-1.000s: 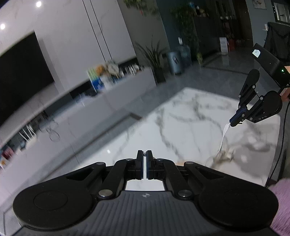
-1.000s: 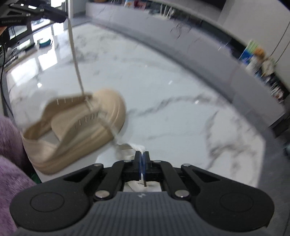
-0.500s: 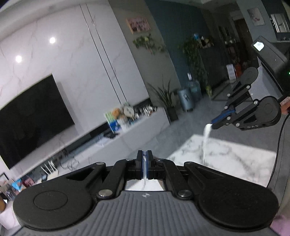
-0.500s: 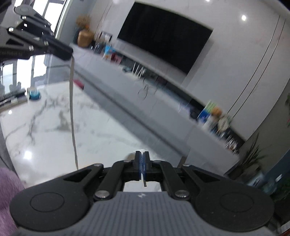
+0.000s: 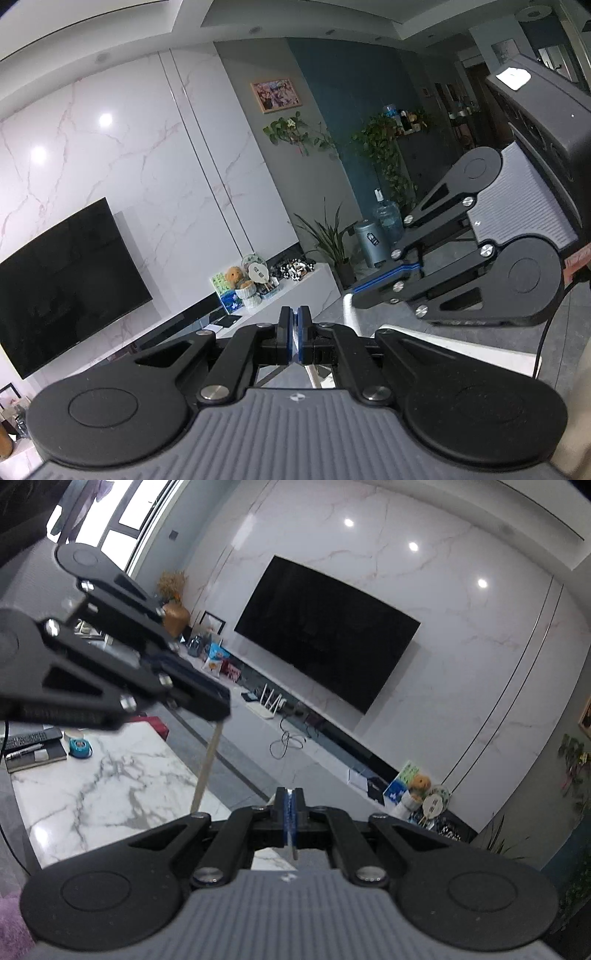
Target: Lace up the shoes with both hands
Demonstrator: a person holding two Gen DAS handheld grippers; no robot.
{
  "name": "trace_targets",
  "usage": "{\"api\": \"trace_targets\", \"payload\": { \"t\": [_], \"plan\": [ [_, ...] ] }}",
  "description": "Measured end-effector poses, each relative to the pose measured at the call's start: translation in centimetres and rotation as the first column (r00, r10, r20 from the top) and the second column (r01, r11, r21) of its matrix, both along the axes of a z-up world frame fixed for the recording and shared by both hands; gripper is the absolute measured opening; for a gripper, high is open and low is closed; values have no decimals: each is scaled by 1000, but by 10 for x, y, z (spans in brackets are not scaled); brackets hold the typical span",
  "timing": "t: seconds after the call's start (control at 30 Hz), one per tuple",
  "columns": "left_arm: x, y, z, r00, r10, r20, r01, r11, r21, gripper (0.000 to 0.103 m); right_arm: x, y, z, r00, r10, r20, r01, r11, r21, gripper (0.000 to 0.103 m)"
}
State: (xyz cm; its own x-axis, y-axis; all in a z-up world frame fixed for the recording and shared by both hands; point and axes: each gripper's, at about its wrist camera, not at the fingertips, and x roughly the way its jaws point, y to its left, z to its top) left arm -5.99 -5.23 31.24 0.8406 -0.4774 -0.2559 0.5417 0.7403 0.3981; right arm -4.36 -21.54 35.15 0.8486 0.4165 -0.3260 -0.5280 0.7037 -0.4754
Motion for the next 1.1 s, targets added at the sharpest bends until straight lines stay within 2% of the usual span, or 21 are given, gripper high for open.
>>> {"api": "trace_targets", "payload": {
  "t": [0.3,0.67,0.87,1.1],
  "plan": [
    [-4,2,11,1000,6,5,-5,1000,-21,1,-12,10,13,1000,11,15,-11,1000,7,2],
    [9,13,1,999,50,14,-50,999,-12,0,2,14,0,1000,4,5,-4,1000,6,2],
    [35,44,-26,988,157,2,-157,988,7,0,43,-3,-35,996,-68,-62,68,998,-1,2],
    [68,76,-94,975,199,-100,-189,977,98,0,99,-25,-120,969,-113,-219,109,994,-30,2]
  ]
}}
